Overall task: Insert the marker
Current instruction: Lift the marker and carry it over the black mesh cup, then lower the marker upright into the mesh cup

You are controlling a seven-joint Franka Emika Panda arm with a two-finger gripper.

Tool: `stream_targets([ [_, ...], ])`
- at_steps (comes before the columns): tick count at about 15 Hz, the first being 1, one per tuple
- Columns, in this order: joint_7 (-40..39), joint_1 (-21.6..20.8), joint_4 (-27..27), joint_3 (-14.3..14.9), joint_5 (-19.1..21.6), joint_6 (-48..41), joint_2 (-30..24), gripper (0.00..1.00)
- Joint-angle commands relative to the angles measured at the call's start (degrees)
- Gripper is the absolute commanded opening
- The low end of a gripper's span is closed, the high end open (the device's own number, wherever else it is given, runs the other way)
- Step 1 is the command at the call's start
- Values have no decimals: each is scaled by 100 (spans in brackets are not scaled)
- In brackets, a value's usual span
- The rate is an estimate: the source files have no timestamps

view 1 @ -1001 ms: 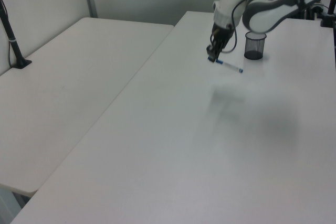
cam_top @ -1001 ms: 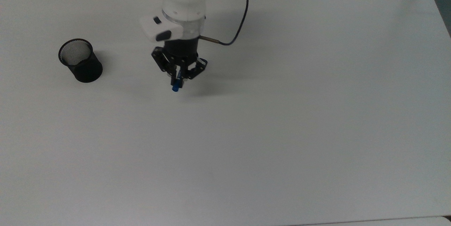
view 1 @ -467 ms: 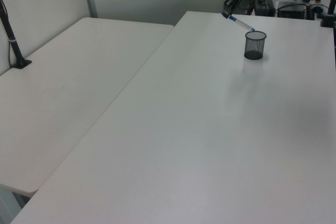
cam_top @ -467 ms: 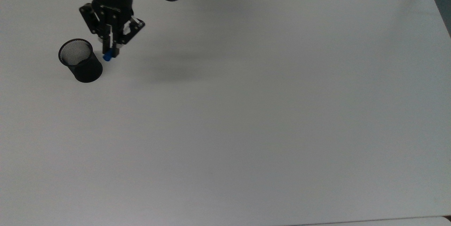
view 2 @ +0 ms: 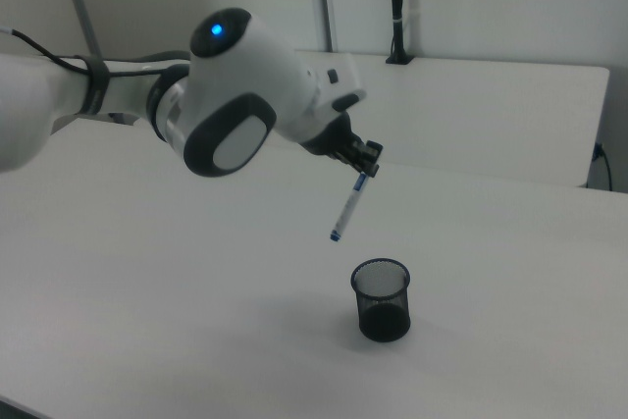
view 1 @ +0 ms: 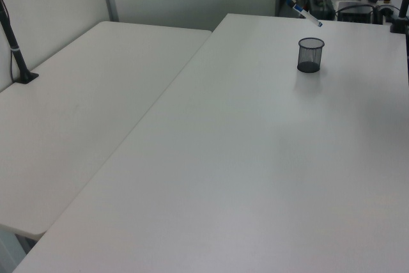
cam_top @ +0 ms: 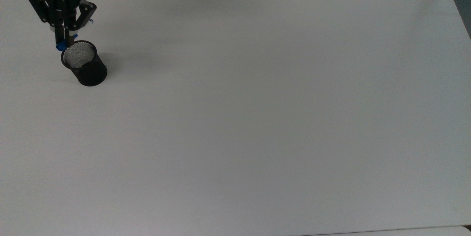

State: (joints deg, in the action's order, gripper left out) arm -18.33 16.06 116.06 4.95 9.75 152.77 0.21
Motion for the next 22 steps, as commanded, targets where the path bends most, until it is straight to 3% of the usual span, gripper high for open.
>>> stream_targets([
  [1, -2055, -59, 329, 190, 1639, 297, -119, 0],
  [5, -4026, -32, 312, 260, 3547, 385, 118, 0],
  [7, -4485, -68, 277, 260, 4016, 709, 338, 0],
  [15, -5180, 222, 259, 261, 4087, 711, 523, 0],
  [22, -5260, 134, 163, 217, 4518, 711, 698, 0],
])
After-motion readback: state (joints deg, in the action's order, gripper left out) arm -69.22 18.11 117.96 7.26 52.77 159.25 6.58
